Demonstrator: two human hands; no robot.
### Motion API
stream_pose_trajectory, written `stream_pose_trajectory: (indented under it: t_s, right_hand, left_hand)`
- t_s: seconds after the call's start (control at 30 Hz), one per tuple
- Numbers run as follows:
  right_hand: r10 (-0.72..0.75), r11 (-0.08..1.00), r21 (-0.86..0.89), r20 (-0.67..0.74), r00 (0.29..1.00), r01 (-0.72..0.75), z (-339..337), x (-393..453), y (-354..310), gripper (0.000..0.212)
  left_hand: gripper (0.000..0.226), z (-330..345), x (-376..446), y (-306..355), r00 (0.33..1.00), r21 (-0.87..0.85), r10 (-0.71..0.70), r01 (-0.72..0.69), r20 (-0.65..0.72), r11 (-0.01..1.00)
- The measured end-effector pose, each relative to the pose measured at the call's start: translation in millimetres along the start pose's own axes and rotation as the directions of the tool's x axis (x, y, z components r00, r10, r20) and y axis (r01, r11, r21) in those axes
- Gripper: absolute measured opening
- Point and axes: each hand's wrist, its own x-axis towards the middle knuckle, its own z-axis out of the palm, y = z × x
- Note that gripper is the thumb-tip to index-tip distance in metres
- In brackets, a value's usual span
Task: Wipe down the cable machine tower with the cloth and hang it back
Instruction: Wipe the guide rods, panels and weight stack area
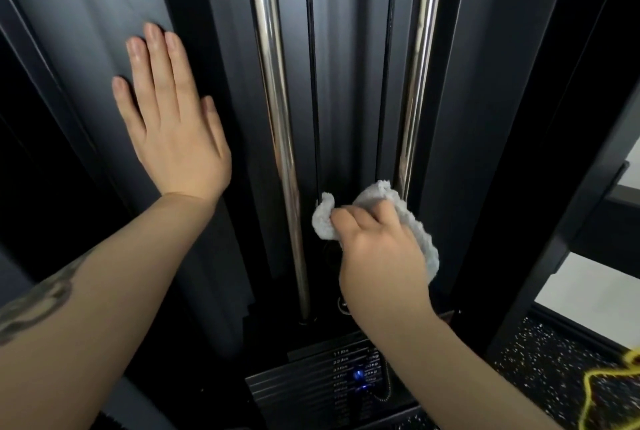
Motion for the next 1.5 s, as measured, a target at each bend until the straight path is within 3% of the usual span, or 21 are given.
stream_pose_trajectory:
  t_s: [0.1, 0.2, 0.37, 0.5, 0.6, 0.7, 0.8, 0.93, 1.1, 1.23, 1.4, 1.5]
  right_hand:
    - [0.030, 0.994, 0.107, 0.026, 0.999, -0.033, -3.5, -13.8, 17.7, 0.045]
    - [0.140, 0.951, 0.274, 0.019, 0.990, -0.139, -14.2, -22.5, 34.1, 0.044]
    - [0.376, 0.861, 0.444, -0.230, 0.898, -0.247, 4.0, -49.4, 21.1, 0.039]
    - [0.252, 0.910, 0.361, -0.097, 0.963, -0.202, 47.0, -82.5, -2.5, 0.062]
    - [0.330, 0.845, 0.455, -0.032, 0.943, -0.280, 55.0, -99.1, 6.2, 0.074]
    - [0.388, 0.827, 0.505, -0.193, 0.901, -0.248, 37.3, -85.2, 9.2, 0.058]
    - [0.333, 0.869, 0.474, -0.343, 0.878, -0.145, 28.0, -52.7, 1.8, 0.044]
    - [0.195, 0.962, 0.240, -0.255, 0.947, -0.134, 43.9, -35.9, 1.3, 0.058]
    - [0.164, 0.944, 0.316, -0.202, 0.966, -0.095, 35.9, -67.0, 22.9, 0.062]
    - [0.300, 0.885, 0.449, -0.344, 0.890, -0.125, 22.4, -44.7, 15.9, 0.041]
    - [0.007, 0.977, 0.211, -0.215, 0.977, 0.039, 48.0, -55.2, 10.0, 0.054]
    - [0.087, 0.964, 0.265, -0.220, 0.972, -0.027, 41.7, -76.6, 31.4, 0.057]
  left_hand:
    - [0.058, 0.3, -0.1, 0.2, 1.000, 0.004, 0.002, -0.003, 0.008, 1.000]
    - [0.056, -0.8, 0.0, 0.6, 1.000, 0.006, 0.005, -0.005, 0.002, 1.000]
    - [0.056, -2.7, -1.1, 3.1, 1.000, 0.021, -0.013, 0.013, 0.028, 1.000]
    - [0.056, -3.7, -0.2, 1.6, 1.000, -0.019, -0.001, 0.002, 0.017, 1.000]
    - [0.055, -2.2, -1.9, -0.1, 1.000, -0.032, -0.003, 0.003, 0.007, 0.999]
    - [0.056, 0.6, -0.5, 0.3, 1.000, -0.032, -0.011, 0.011, 0.001, 0.999]
    - [0.058, 4.4, -12.6, 1.2, 0.999, -0.056, -0.046, 0.046, 0.012, 0.997]
    - [0.066, 14.5, -71.9, -2.8, 0.993, -0.042, -0.083, 0.087, 0.086, 0.995]
    - [0.073, 25.0, -102.0, -11.6, 0.995, -0.041, -0.033, 0.037, 0.096, 0.998]
    - [0.073, 26.8, -101.5, -9.5, 0.996, -0.030, -0.045, 0.048, 0.072, 0.998]
    - [0.075, 25.6, -102.0, -11.5, 0.995, -0.037, -0.043, 0.047, 0.089, 0.998]
    - [0.074, 26.4, -102.8, -12.2, 0.995, -0.030, -0.040, 0.042, 0.089, 0.999]
